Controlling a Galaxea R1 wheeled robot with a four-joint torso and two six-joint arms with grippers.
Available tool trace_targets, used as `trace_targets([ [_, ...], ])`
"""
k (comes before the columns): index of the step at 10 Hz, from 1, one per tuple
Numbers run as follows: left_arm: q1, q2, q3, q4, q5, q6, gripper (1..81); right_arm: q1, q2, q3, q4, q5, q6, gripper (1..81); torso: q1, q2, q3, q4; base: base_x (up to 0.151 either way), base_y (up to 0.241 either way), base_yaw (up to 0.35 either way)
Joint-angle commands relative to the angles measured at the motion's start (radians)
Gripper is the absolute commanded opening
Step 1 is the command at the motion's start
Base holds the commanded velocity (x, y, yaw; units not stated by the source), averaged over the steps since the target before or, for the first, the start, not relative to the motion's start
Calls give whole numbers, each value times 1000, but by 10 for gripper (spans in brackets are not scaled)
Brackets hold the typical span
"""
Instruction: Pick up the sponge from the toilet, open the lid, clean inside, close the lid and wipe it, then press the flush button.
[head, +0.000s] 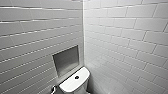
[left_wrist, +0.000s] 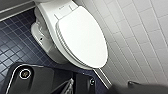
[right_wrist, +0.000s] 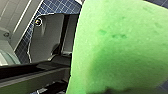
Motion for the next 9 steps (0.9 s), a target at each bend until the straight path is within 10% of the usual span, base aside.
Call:
trace_targets([
  [1, -157, -43, 75, 11, 23, 13, 811, 38, -3, 3, 4, -52, -1, 10, 0, 0, 0, 0, 0, 0, 0],
  [8, -413, -19, 103, -76, 92, 3, 811, 36, -3, 3, 3, -46, -1, 10, 0, 0, 0, 0, 0, 0, 0],
  [9, -436, -14, 100, -92, 93, 3, 10, 36, -3, 3, 3, -46, -1, 10, 0, 0, 0, 0, 0, 0, 0],
])
